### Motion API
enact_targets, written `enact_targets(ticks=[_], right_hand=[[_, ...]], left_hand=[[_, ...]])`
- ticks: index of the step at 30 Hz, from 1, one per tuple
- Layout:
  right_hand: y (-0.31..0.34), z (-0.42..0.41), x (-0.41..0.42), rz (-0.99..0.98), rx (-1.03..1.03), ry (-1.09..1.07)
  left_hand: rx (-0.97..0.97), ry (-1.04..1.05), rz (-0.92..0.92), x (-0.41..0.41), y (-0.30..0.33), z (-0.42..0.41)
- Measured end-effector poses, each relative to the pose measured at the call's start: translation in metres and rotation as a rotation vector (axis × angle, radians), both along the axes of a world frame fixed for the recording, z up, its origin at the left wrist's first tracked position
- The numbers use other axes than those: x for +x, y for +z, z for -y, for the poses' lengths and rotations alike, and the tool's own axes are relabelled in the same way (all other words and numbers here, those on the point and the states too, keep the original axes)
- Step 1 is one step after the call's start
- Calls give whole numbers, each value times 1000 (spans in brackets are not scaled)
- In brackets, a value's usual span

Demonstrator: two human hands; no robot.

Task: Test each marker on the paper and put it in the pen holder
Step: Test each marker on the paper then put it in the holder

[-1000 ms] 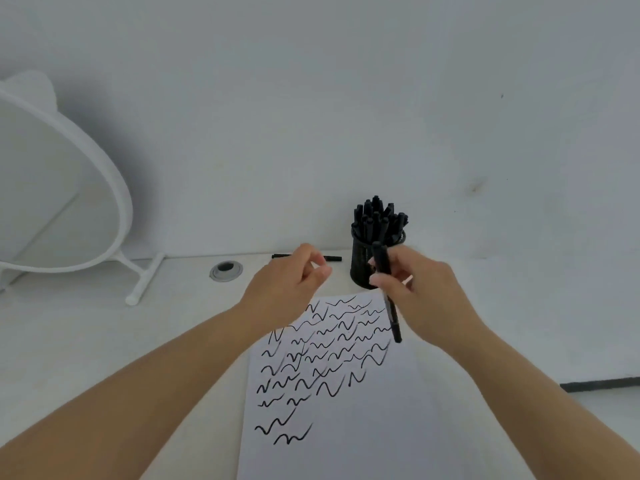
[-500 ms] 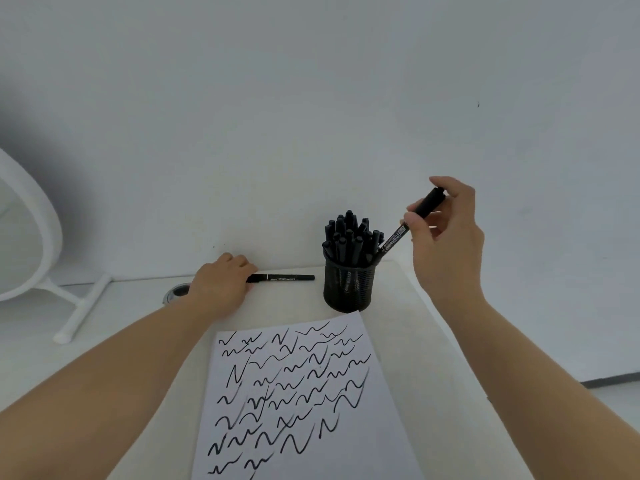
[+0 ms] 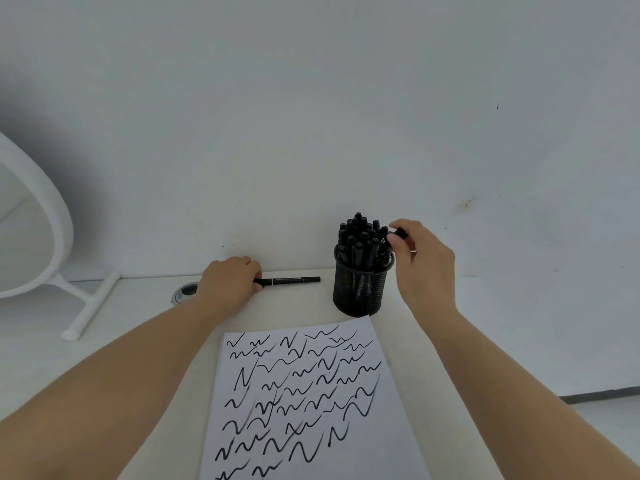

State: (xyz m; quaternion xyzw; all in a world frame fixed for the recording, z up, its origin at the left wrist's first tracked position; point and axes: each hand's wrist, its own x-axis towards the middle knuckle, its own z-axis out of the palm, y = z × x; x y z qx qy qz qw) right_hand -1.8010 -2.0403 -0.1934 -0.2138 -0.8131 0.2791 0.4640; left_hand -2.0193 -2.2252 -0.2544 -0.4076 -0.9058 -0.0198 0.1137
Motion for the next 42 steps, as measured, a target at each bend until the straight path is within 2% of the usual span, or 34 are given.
enact_targets(ticks=[3,7,9,11,13,15,18,21,23,26,30,32,34,36,37,39,42], right_hand=[[-7,-1,0,131,30,-33],[-5,5,7,259,-63,-57],[-1,18,18,179,-73,-78],[1,39,30,66,-79,-49],[1,63,41,48,-173,70],[1,91,49,108,-351,241],[-3,129,60,165,-508,408],[-9,162,75,139,-598,484],[-12,179,86,113,-676,498],[-11,188,98,54,-733,463],[-14,198,113,74,-697,429],[-6,180,121,42,-646,283],[3,139,133,-86,-601,45],[9,111,141,-260,-764,-20],[6,109,142,-246,-790,5],[-10,121,133,-76,-730,78],[-29,149,119,102,-699,267]], left_hand=[[60,40,-6,-1,5,10],[200,154,12,10,14,34],[356,226,163,26,20,49],[543,207,354,49,26,63],[722,110,494,81,34,74],[808,12,549,115,44,83],[758,-72,538,159,51,95],[649,-159,436,192,49,108],[606,-240,342,209,46,117],[532,-310,314,232,44,125],[491,-336,419,261,39,137],[490,-297,541,267,32,151],[558,-154,725,259,21,169],[624,31,733,241,11,183],[639,74,674,233,8,186],[649,39,598,224,8,182],[614,-24,590,218,10,165]])
